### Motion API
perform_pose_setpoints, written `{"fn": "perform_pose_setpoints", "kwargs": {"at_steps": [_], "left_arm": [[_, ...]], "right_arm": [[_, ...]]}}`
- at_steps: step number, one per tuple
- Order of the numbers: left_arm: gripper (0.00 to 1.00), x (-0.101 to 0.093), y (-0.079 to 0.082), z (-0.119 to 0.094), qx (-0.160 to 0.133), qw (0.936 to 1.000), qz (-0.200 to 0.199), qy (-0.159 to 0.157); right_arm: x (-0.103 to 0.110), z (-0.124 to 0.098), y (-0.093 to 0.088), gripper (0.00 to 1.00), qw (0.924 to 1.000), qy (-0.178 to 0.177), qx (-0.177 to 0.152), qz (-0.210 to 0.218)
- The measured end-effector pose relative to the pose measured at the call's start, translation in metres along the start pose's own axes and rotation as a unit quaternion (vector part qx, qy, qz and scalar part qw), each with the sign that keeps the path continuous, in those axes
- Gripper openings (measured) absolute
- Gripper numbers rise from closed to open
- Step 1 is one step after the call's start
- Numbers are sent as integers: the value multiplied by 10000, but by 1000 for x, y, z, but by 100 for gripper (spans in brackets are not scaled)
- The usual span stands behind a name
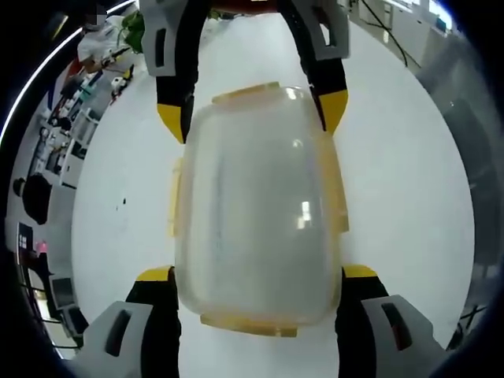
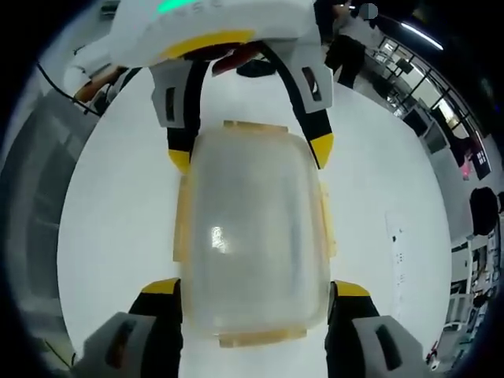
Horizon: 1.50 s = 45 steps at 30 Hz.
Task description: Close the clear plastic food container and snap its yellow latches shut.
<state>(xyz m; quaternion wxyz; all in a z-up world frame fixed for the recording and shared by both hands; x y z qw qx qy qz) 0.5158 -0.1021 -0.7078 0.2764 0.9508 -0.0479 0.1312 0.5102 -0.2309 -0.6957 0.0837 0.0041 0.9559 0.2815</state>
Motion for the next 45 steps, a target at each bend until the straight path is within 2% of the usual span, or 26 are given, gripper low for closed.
{"fn": "perform_pose_setpoints", "kwargs": {"at_steps": [8,16,19,21,23,27,30,39,45], "left_arm": [[79,7,-1,2,-47,10000,-46,23],[79,6,0,1,-40,10000,-33,46],[80,6,-1,0,-93,9999,-51,105],[83,6,-4,-1,-31,9997,-169,178],[85,5,-7,-4,-93,9994,-236,220],[86,2,-13,-10,-143,9987,-383,314],[85,-1,-20,-15,-32,9979,-512,394],[83,-4,-23,-29,-250,9926,-962,693],[82,-11,-23,-36,-435,9864,-1329,859]], "right_arm": [[-8,2,-2,75,10000,-6,19,-78],[-7,2,-2,75,9999,-19,62,-119],[-6,1,0,77,9999,-121,-46,13],[-6,0,-1,79,9998,-198,-78,49],[-5,-3,-1,83,9993,-309,-185,53],[-2,-9,-5,82,9986,-434,-252,173],[0,-13,-8,83,9975,-522,-341,321],[10,-20,-9,83,9940,-713,-534,636],[21,-27,-9,80,9894,-901,-684,911]]}}
Point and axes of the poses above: the point that each gripper's makers call its tool centre point, and the gripper's own axes: z roughly forward along the fingers, x roughly to its left, y roughly out of its top, the point moved 7 cm from there along -z, roughly backward along the fingers, and after that the axes turned 14 degrees about -x, right-handed, at the moved point
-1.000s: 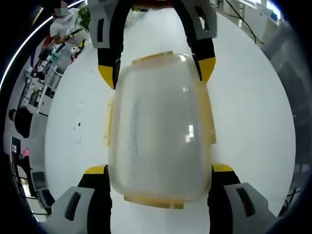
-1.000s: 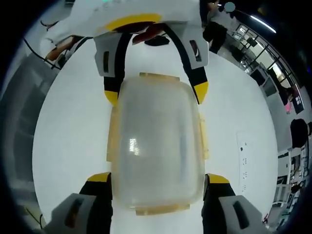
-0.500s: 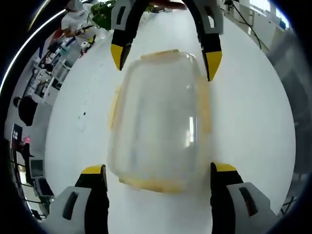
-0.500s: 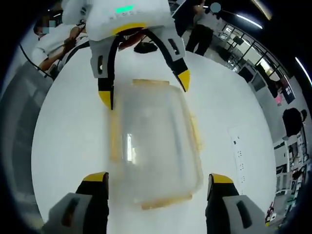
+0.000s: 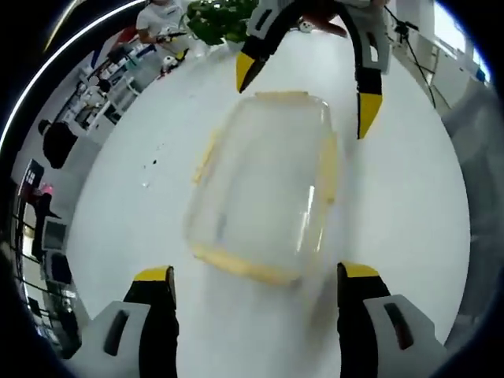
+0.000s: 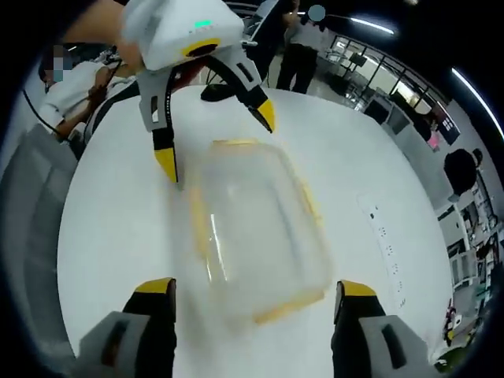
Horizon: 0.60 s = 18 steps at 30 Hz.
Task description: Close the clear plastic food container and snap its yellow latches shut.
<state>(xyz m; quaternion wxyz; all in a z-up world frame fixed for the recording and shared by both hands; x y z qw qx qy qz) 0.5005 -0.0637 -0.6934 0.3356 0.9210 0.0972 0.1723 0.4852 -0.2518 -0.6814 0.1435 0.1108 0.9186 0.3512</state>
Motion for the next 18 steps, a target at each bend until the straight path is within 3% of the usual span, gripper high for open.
{"fn": "perform_pose_setpoints", "kwargs": {"at_steps": [3,18], "left_arm": [[82,-5,2,-4,-134,9997,-181,85],[80,-29,-2,-29,-584,9932,-788,632]], "right_arm": [[3,-6,3,79,9992,-236,-202,269],[30,-22,7,79,9895,-736,-871,893]]}}
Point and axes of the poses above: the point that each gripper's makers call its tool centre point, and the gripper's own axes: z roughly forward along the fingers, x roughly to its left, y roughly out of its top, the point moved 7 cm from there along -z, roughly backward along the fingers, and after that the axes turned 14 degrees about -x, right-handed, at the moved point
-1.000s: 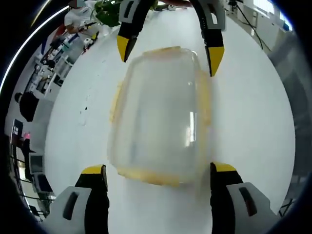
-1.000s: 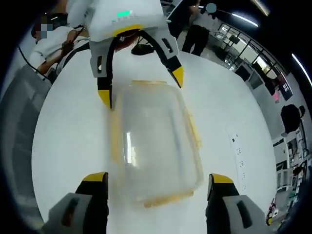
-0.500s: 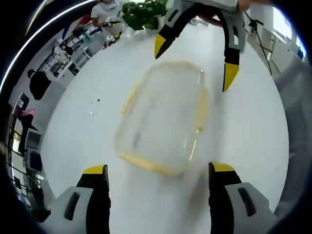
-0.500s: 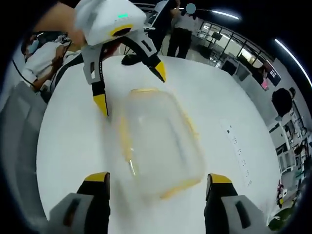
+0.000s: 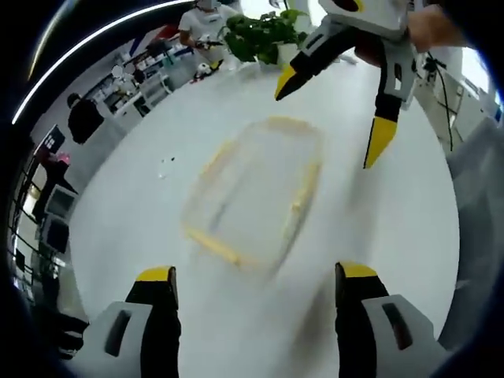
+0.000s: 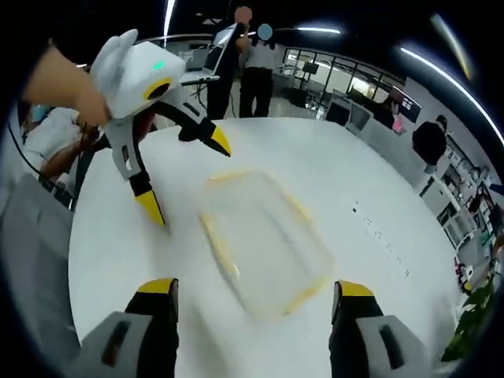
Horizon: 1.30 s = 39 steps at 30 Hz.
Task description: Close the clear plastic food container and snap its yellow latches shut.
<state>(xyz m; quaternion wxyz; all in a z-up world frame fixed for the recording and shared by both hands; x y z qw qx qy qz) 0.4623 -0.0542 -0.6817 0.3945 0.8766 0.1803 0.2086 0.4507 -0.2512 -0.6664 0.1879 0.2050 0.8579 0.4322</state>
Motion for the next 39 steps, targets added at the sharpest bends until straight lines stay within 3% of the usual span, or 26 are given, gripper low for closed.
{"fn": "perform_pose_setpoints", "kwargs": {"at_steps": [4,13,18,28,39], "left_arm": [[80,-4,-3,-10,-207,9991,-328,171],[79,-22,-15,-32,-332,9952,-827,410],[78,-33,-20,-44,-395,9946,-841,459],[79,-51,-36,-69,-576,9900,-1155,574],[79,-79,-47,-85,-594,9909,-1052,590]], "right_arm": [[7,-6,-2,78,9999,-74,-110,33],[23,-29,-13,78,9991,-290,-203,240],[35,-43,-22,74,9986,-457,-239,133],[54,-67,-39,75,9943,-797,-452,538],[69,-86,-45,74,9896,-1050,-663,730]]}}
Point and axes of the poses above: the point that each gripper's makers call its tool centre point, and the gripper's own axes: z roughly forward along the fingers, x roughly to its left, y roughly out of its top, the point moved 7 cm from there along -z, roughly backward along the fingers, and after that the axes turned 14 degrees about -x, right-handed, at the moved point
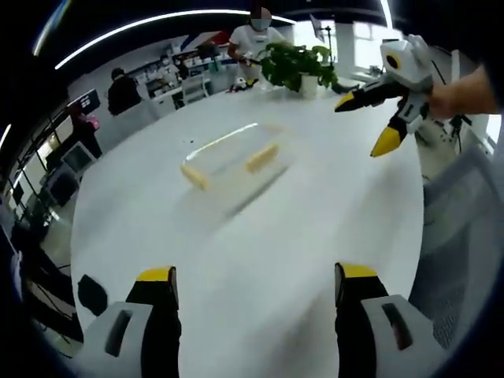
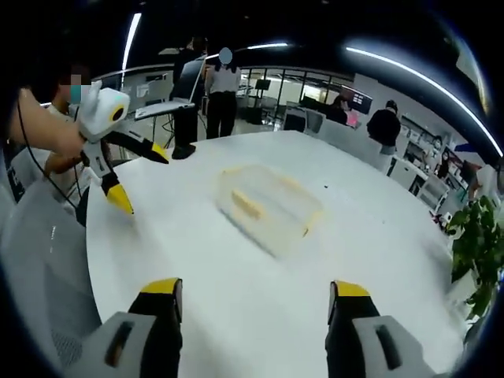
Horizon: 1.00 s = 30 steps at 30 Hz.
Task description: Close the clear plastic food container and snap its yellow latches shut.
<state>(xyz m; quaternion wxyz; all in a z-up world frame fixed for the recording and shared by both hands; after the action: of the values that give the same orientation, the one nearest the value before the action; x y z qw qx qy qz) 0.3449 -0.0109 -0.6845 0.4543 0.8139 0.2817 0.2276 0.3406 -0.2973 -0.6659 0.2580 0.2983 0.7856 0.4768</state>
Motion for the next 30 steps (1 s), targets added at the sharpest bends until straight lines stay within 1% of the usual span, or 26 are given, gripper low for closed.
{"fn": "perform_pose_setpoints", "kwargs": {"at_steps": [3,6,12,14,19,22,28,30], "left_arm": [[79,-7,-2,-4,-4,10000,5,-14],[79,-9,-4,-8,-55,9999,-91,28],[78,-14,-10,-16,-55,9999,-105,47],[77,-16,-12,-19,-39,9998,-164,50],[77,-19,-14,-24,-61,9996,-244,102],[77,-23,-16,-28,-33,9998,-156,79],[76,-28,-23,-37,-36,9995,-281,109],[76,-29,-25,-39,-8,9994,-327,122]], "right_arm": [[0,-5,-3,74,10000,-52,8,56],[0,-11,-5,74,9999,-107,-21,92],[3,-22,-11,74,9997,-183,-21,155],[4,-24,-14,74,9997,-182,8,182],[10,-32,-18,74,9997,-170,21,190],[13,-37,-23,73,9996,-180,34,215],[19,-46,-30,72,9994,-189,61,273],[22,-48,-33,72,9995,-186,64,228]]}}
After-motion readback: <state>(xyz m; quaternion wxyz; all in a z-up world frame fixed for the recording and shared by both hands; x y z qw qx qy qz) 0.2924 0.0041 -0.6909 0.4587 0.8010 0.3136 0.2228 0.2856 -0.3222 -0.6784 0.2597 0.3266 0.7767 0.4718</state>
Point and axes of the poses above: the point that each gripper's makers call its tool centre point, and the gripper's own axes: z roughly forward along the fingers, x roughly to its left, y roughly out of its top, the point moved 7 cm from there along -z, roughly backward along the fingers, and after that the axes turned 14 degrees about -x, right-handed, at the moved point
